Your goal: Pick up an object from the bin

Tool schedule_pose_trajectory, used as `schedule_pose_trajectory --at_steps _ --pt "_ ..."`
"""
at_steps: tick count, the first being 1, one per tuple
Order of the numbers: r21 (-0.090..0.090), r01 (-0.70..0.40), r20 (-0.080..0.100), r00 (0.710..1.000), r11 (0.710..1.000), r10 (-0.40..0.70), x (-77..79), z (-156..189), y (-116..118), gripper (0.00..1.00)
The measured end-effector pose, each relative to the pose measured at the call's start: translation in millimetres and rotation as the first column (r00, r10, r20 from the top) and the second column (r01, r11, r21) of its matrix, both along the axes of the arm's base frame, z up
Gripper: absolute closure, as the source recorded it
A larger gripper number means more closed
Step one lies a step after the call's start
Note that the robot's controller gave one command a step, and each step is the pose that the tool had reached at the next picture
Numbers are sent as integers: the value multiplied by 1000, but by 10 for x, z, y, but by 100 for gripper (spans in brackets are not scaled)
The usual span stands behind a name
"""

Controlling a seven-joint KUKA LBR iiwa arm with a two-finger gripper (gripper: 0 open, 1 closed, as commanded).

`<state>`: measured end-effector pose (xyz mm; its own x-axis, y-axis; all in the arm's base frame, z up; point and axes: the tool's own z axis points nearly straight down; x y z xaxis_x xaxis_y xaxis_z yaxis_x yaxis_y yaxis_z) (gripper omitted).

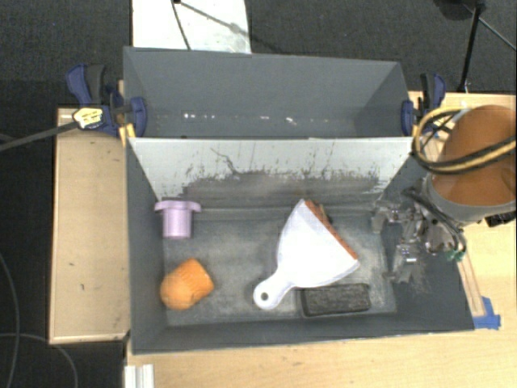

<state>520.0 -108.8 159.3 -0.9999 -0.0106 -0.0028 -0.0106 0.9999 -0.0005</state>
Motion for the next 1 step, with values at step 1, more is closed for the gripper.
schedule_pose_trajectory --at_steps 1 --pt "0 -1 0 1000 1000 1 0 0 0 0"
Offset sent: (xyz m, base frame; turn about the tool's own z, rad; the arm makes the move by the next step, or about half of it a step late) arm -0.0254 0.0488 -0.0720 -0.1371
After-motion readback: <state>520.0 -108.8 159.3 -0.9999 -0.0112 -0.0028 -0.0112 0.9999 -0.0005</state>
